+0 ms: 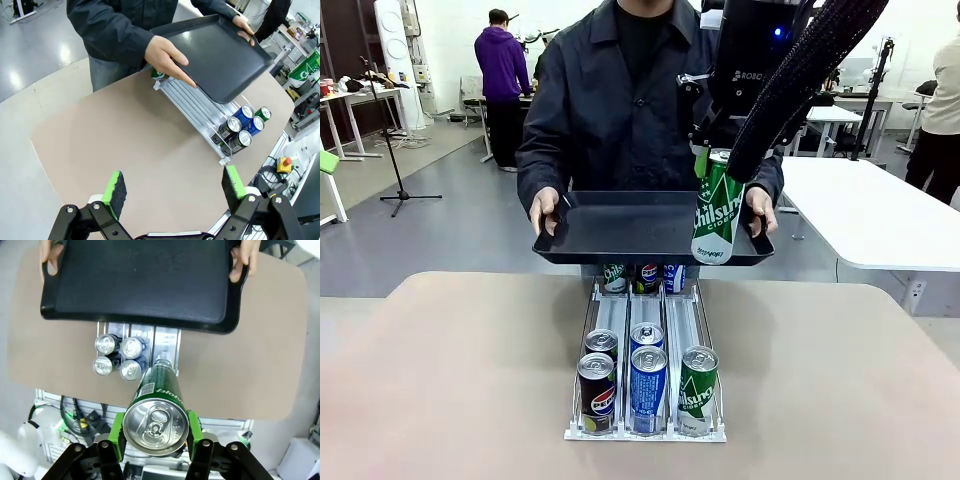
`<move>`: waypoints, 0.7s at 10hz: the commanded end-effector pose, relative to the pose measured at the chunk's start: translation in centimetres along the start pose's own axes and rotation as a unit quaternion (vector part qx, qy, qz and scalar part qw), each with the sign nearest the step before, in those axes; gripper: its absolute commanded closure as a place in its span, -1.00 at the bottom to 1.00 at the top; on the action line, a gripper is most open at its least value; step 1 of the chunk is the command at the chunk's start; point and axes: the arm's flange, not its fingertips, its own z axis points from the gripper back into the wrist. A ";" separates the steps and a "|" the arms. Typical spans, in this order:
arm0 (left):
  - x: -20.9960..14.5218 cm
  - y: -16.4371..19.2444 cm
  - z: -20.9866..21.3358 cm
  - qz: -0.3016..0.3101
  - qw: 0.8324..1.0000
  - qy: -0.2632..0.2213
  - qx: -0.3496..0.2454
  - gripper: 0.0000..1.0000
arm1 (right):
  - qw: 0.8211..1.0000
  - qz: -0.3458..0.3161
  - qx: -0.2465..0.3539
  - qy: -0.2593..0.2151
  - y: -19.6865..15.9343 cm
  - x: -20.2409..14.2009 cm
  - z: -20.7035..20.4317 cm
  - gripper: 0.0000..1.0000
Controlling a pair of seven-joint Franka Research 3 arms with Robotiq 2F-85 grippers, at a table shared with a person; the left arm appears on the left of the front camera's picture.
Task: Retrieve and hand over the desired beverage to the person.
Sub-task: Place the picked can on the Handle tray extended by the person.
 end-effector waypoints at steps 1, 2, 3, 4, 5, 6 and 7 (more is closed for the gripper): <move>-0.1 0.2 0.1 -0.008 1.000 -0.006 -0.008 -1.00 | 1.000 0.001 0.000 -0.010 -0.2 -0.4 0.0 0.82; -0.1 0.2 0.1 -0.008 1.000 -0.006 -0.008 -1.00 | 1.000 0.001 0.000 -0.010 -0.2 -0.4 0.0 0.82; -0.1 0.2 0.1 -0.008 1.000 -0.006 -0.008 -1.00 | 1.000 0.001 0.000 -0.010 -0.2 -0.4 0.0 0.82; -0.1 0.2 0.1 -0.008 1.000 -0.006 -0.008 -1.00 | 1.000 0.001 0.000 -0.010 -0.2 -0.4 0.0 0.82; -0.1 0.2 0.1 -0.008 1.000 -0.006 -0.008 -1.00 | 1.000 0.001 0.000 -0.010 -0.2 -0.4 0.0 0.82; -0.1 0.2 0.1 -0.008 1.000 -0.006 -0.008 -1.00 | 1.000 0.000 0.000 0.000 0.0 0.0 0.0 -0.15; -0.1 0.2 0.1 -0.008 1.000 -0.006 -0.008 -1.00 | 1.000 0.023 -0.006 -0.011 -0.5 2.6 0.7 -0.15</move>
